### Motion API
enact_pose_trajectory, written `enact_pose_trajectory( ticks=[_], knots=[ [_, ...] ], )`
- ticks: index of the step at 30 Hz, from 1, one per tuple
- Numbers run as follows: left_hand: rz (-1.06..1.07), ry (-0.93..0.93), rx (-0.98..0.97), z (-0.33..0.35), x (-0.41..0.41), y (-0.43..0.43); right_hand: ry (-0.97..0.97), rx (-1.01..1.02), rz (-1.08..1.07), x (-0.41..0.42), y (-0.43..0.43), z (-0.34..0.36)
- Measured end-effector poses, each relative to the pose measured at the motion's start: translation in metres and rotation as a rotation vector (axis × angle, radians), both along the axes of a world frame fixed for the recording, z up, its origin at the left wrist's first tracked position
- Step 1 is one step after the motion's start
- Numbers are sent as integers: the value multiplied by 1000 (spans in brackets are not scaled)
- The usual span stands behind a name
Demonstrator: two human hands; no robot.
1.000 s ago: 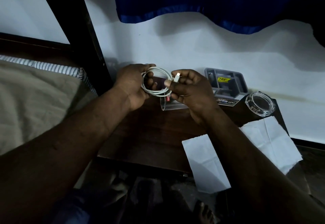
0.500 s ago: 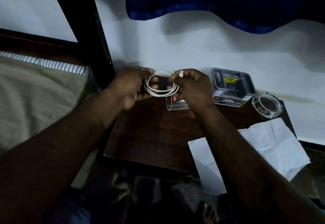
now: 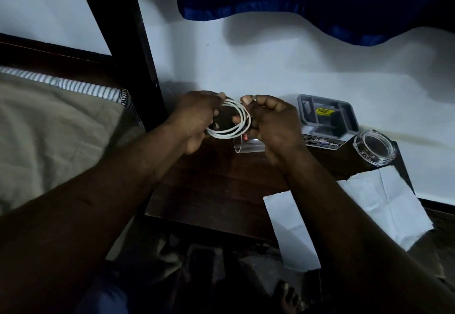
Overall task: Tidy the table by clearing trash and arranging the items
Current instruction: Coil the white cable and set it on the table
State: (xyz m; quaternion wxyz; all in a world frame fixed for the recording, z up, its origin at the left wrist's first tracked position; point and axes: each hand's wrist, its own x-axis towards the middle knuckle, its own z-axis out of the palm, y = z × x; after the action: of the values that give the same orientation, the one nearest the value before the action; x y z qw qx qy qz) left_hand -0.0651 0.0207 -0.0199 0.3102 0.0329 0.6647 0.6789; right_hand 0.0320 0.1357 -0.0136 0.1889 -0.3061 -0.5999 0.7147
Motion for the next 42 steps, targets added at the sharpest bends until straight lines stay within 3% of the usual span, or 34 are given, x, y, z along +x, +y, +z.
enact_pose_trajectory(
  ticks=[7, 10, 18, 24, 27, 33, 42],
  knots=[
    [115, 21, 120, 5, 0, 5, -7, 218, -60, 3, 9, -1],
    [158, -56, 193, 6, -2, 3, 12, 115, -46, 4, 10, 0],
    [155, -34, 182, 7, -4, 0, -7, -162, 26, 2, 7, 1],
    [214, -279, 451, 12, -13, -4, -27, -327, 46, 5, 10, -1],
    [339, -334, 428, 10, -14, -2, -7, -278, 56, 8, 11, -1],
    [370, -189, 180, 4, -11, 2, 227, -9, 104, 7, 6, 1],
    [208, -205, 305, 7, -1, 3, 146, 278, 159, 2, -1, -8]
  ],
)
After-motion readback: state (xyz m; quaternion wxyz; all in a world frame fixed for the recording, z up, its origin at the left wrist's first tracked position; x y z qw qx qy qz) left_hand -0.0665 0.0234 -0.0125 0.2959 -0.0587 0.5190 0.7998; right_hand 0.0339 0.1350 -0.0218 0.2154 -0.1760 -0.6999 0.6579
